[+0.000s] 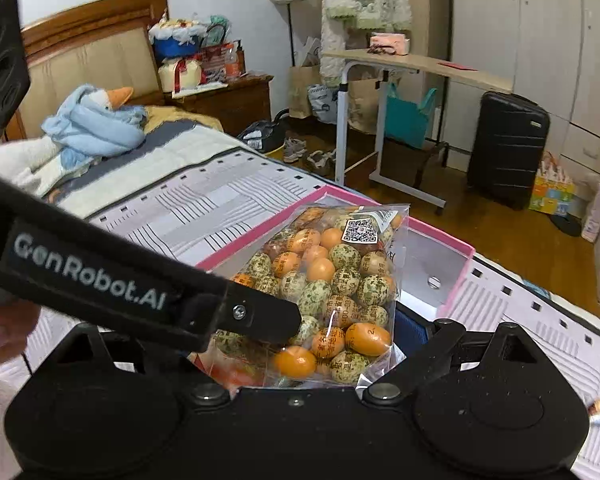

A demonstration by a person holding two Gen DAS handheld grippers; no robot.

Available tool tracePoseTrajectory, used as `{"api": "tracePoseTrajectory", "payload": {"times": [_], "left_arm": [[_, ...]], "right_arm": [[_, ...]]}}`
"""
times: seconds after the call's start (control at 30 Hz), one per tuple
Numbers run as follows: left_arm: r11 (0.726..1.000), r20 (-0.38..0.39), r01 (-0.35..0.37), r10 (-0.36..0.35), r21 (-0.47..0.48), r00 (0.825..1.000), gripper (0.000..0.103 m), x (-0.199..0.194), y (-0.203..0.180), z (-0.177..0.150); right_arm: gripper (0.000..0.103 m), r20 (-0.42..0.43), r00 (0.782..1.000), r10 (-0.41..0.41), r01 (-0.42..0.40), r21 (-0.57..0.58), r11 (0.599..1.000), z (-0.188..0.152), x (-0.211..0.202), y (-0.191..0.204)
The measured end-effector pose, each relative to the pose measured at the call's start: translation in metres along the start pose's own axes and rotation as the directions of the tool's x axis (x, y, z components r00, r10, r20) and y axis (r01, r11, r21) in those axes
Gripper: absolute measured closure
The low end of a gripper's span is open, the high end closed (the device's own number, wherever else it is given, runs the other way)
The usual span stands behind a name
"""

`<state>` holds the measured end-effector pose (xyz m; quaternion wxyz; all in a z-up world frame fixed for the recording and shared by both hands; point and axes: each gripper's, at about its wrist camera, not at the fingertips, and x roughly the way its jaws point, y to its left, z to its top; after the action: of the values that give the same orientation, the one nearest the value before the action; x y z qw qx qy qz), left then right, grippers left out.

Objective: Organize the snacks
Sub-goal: 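Carry the nut bag into the pink box and open both grippers, then move both grippers to the two white wrapped bars on the bed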

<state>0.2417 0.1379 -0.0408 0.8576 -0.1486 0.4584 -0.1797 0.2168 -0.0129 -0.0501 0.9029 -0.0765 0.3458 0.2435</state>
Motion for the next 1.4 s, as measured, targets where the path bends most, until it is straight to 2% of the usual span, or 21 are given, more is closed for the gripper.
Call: {"api": "tracePoseTrajectory", "payload": {"times": [0.13, 0.23, 0.37, 0.47, 0.53, 0.67, 0.8, 1.03, 1.13, 1.27, 1.4], "left_arm": [[1.000, -0.050, -0.017, 0.016, -0.014, 0.999, 0.058, 0.031, 0.011, 0.011], [0.999, -0.089, -0.053, 0.052, -0.007, 0.995, 0.058, 0.051, 0.017, 0.013], [0.993, -0.085, -0.106, 0.109, 0.044, 0.990, 0.056, 0.065, 0.018, 0.006], [0.993, -0.093, -0.097, 0.103, 0.073, 0.990, 0.057, 0.068, 0.017, 0.000], [0.992, -0.083, -0.100, 0.106, 0.077, 0.991, 0.056, 0.066, 0.017, -0.002], [0.989, -0.040, -0.121, 0.125, 0.091, 0.991, 0.058, 0.051, 0.009, -0.005], [0.990, 0.000, -0.088, 0.089, 0.106, 0.996, 0.058, 0.024, 0.001, -0.007], [0.982, 0.052, -0.081, 0.073, 0.173, 0.996, 0.056, -0.029, -0.029, -0.019], [0.974, 0.074, -0.078, 0.064, 0.212, 0.995, 0.056, -0.044, -0.046, -0.023], [0.966, 0.093, -0.059, 0.037, 0.252, 0.995, 0.056, -0.055, -0.073, -0.027], [0.961, 0.067, 0.004, -0.023, 0.277, 0.998, 0.056, -0.052, -0.099, -0.028]], "right_arm": [[0.005, -0.034, 0.999, 0.013, -0.015, -0.065, 0.998, 0.001, 0.030, -0.009], [0.004, -0.113, 0.992, 0.059, -0.068, -0.076, 0.995, 0.001, 0.050, -0.019], [0.002, -0.165, 0.986, -0.006, -0.019, -0.147, 0.989, -0.009, 0.058, -0.012], [0.002, -0.152, 0.987, -0.045, 0.009, -0.234, 0.972, -0.019, 0.050, 0.000], [0.002, -0.140, 0.989, -0.056, 0.019, -0.254, 0.967, -0.023, 0.042, 0.003], [0.002, -0.116, 0.992, -0.042, 0.018, -0.202, 0.979, -0.020, 0.013, 0.002], [0.002, -0.066, 0.997, -0.047, 0.035, -0.173, 0.984, -0.017, -0.027, -0.002], [0.003, -0.016, 0.998, -0.061, 0.060, -0.073, 0.996, -0.015, -0.097, -0.028], [0.005, -0.017, 0.998, -0.052, 0.053, 0.005, 0.999, -0.017, -0.120, -0.049], [0.011, -0.059, 0.998, -0.032, 0.038, 0.101, 0.994, -0.023, -0.143, -0.080], [0.014, -0.077, 0.996, -0.051, 0.065, 0.185, 0.981, -0.033, -0.156, -0.108]]}}
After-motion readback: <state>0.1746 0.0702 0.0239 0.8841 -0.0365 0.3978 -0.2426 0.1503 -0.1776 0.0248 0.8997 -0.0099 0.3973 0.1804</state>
